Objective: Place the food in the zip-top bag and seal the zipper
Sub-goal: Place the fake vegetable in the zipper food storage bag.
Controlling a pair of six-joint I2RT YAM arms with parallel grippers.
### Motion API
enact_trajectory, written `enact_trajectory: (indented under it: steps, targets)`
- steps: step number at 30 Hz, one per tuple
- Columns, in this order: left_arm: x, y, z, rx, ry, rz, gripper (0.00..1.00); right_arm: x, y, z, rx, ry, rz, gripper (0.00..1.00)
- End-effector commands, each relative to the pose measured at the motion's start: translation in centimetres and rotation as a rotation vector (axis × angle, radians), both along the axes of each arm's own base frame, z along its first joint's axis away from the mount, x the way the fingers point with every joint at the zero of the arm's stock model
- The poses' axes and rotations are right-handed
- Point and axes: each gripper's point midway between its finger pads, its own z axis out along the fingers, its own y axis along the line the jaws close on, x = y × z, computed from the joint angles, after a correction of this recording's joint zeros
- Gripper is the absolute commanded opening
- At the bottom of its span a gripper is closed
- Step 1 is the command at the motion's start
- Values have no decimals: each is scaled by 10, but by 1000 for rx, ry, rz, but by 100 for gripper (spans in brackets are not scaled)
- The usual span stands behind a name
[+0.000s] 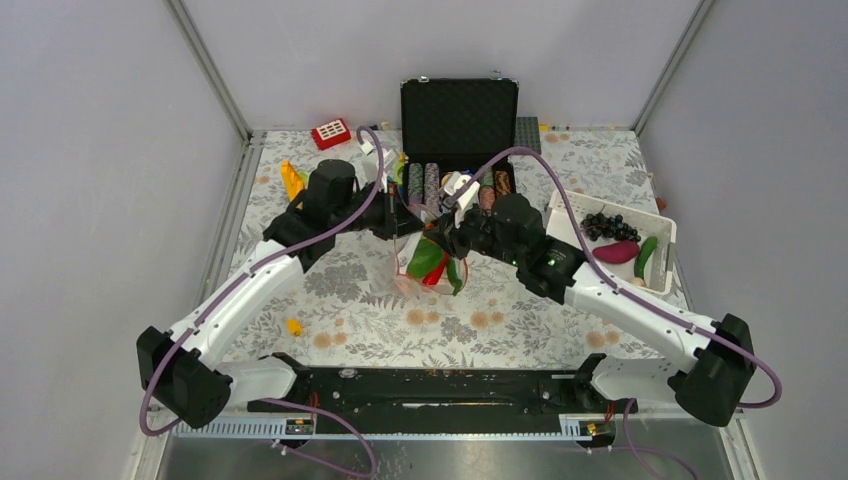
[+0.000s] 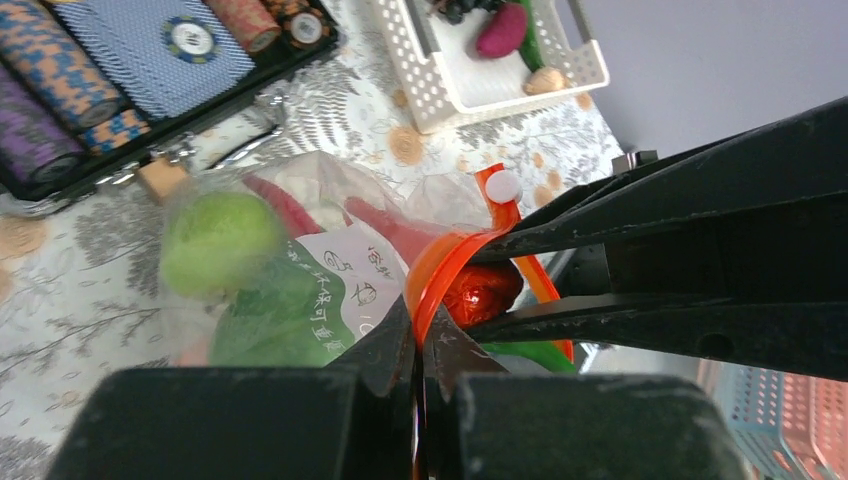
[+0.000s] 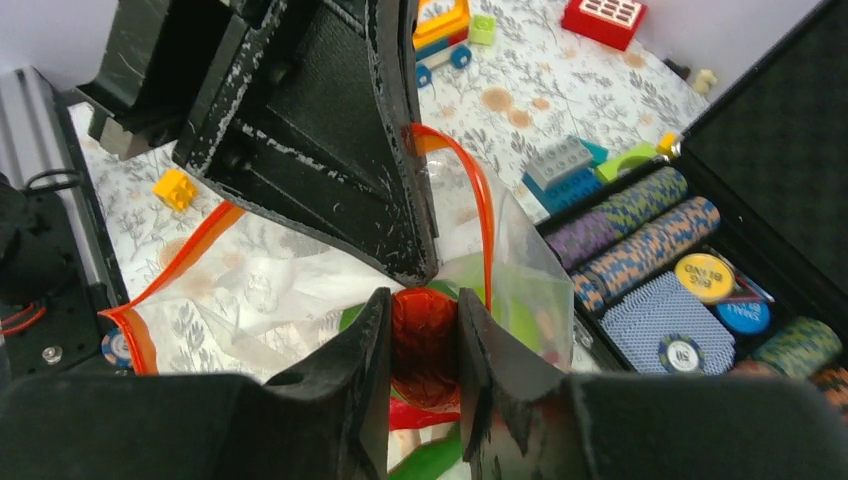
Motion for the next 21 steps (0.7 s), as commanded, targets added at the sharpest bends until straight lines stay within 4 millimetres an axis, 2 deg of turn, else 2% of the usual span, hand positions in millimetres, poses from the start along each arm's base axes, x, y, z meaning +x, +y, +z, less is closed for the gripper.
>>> enact_trajectory:
  steps: [1,2,7,12,15,21]
  targets:
    - [-34,-30,53,-197,-8,-239,0,1,-36,19,-161,17,-128,0]
    - [-37,-32,51,-207,20,-247,0,-4,-47,11,-213,67,-158,0]
    - [-55,-44,35,-226,108,-289,0,-22,-77,-9,-329,209,-227,0]
    - [-79,-59,33,-232,151,-391,0,-30,-102,-17,-410,277,-313,0]
    - [-70,-59,23,-210,152,-351,0,-33,-106,-26,-459,308,-311,0]
    - [-40,-53,-19,-138,217,-282,0,-24,-109,-50,-605,363,-351,1]
